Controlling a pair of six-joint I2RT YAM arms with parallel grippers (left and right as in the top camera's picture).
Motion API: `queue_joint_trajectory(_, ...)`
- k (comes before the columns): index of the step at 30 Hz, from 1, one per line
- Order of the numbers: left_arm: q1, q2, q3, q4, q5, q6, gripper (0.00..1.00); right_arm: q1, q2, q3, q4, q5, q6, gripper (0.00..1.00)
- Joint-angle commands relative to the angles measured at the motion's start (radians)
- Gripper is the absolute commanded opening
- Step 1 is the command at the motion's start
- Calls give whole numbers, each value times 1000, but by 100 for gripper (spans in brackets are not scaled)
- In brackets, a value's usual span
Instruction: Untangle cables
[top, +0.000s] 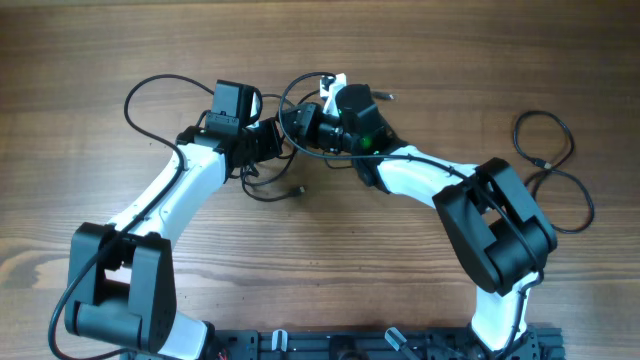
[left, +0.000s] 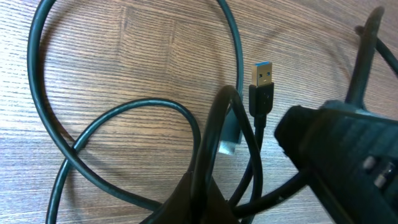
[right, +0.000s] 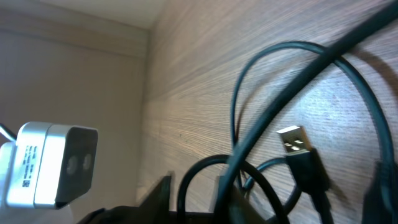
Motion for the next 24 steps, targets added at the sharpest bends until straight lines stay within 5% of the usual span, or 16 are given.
queue_joint_trajectory(1, -2, 6, 13, -2, -23, 8, 4, -11, 8, 3, -83, -6, -10, 19)
queue_joint_trajectory(5, -2, 6, 13, -2, -23, 8, 4, -11, 8, 3, -219, -39, -26, 28)
queue_joint_trajectory(12, -2, 6, 13, -1, -23, 8, 4, -13, 8, 3, -38, -190, -87, 33)
queue_joint_trajectory(24, -2, 6, 13, -1, -22, 8, 4, -13, 9, 3, -101, -91, -132, 41)
